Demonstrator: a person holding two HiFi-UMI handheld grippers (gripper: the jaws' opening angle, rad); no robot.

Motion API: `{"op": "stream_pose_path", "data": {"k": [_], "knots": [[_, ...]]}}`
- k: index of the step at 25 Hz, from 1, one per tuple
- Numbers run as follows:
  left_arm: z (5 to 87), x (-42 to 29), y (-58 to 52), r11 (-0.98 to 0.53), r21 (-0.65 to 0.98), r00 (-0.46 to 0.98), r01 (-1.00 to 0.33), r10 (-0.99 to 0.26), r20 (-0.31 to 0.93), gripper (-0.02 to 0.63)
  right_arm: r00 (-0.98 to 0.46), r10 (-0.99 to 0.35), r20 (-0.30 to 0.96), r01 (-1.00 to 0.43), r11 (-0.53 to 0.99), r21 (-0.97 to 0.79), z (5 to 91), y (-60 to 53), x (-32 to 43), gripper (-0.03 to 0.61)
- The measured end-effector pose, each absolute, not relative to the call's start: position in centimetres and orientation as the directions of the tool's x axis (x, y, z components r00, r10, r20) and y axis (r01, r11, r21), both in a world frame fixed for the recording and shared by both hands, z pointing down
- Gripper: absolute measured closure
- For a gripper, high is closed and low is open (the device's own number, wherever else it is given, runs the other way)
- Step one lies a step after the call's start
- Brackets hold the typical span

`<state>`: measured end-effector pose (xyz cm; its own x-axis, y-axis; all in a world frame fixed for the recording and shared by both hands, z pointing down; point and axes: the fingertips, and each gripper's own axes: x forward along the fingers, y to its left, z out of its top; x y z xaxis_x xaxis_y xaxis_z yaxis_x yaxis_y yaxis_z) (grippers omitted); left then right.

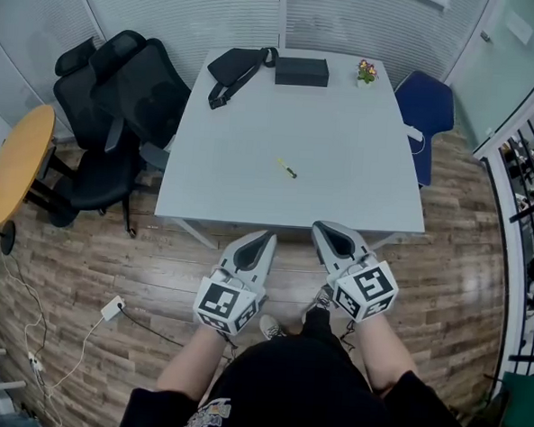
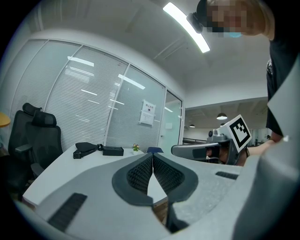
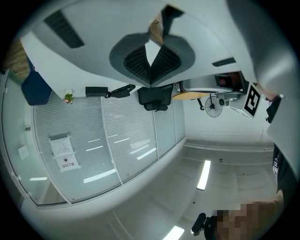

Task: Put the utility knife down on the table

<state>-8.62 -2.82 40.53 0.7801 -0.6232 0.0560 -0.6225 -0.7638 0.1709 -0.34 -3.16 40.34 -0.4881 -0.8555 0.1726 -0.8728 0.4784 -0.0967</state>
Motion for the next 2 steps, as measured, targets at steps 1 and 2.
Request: {"op": "stream_pose_path", "data": {"k": [1,2], "knots": [[40.52,-8.74,-2.81,-0.764,0.171,0.780,-0.622,-0.623,0.055,0.607,-0.488,-0.855,0.172,-0.873,0.479,-0.096,40.34,-3.18,-0.45,0.575],[40.51,-8.86,-2.81,-0.764,0.171,0.780,-0.622,-0.623,0.055,0.607,-0.489,-0.855,0.172,-0.873,0.479,-0.095,40.33,-3.19,-0.57,0.575]]}}
